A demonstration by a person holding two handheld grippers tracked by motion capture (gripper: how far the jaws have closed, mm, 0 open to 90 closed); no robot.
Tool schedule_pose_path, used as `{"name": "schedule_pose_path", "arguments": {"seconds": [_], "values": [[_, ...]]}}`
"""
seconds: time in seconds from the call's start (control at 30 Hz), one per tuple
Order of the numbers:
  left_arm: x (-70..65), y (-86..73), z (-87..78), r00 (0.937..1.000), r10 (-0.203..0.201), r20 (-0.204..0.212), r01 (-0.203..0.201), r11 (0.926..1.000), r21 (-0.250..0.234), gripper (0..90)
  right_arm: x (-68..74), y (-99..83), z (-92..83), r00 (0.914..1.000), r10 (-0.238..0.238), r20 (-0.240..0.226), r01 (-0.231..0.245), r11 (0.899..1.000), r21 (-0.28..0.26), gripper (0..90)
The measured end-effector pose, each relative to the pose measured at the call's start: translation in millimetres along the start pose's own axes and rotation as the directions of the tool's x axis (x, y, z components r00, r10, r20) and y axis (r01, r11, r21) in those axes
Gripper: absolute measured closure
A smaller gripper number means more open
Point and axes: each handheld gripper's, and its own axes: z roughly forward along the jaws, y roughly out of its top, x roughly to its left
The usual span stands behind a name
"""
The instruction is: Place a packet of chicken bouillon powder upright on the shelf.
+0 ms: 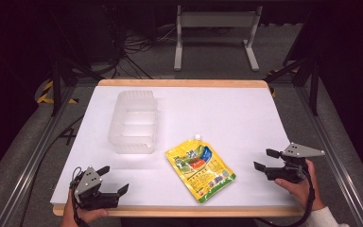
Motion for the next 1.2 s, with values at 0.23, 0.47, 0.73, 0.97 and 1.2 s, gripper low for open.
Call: {"name": "schedule_pose_path", "arguments": {"seconds": [0.23, 0.47, 0.73, 0.97, 1.2], "values": [[-17.3, 7.8, 14.7, 0.9967, 0.043, 0.069, -0.046, 0.9982, 0.039, 14.4, 4.2, 4.1, 4.7, 0.9987, -0.024, -0.045, 0.025, 0.999, 0.029, 24.7], [-35.9, 17.9, 33.9, 0.9847, 0.096, 0.146, -0.109, 0.9902, 0.087, 28.8, 13.8, 18.7, 24.1, 0.987, -0.071, -0.145, 0.087, 0.99, 0.109, 24.0], [-47.9, 27.6, 47.6, 0.9745, 0.085, 0.208, -0.105, 0.9907, 0.087, 31.5, 20.8, 41.0, 60.5, 0.9673, -0.062, -0.246, 0.106, 0.98, 0.17, 22.8], [-56.6, 34.4, 63.9, 0.9676, 0.085, 0.238, -0.115, 0.9867, 0.115, 33.7, 32.7, 65.7, 107.7, 0.9355, -0.009, -0.353, 0.104, 0.962, 0.251, 20.1], [-64.1, 44.1, 77.6, 0.9613, 0.1, 0.257, -0.135, 0.9834, 0.122, 35.5, 44.0, 77.6, 146.5, 0.9182, 0.034, -0.395, 0.117, 0.929, 0.352, 18.8]]}}
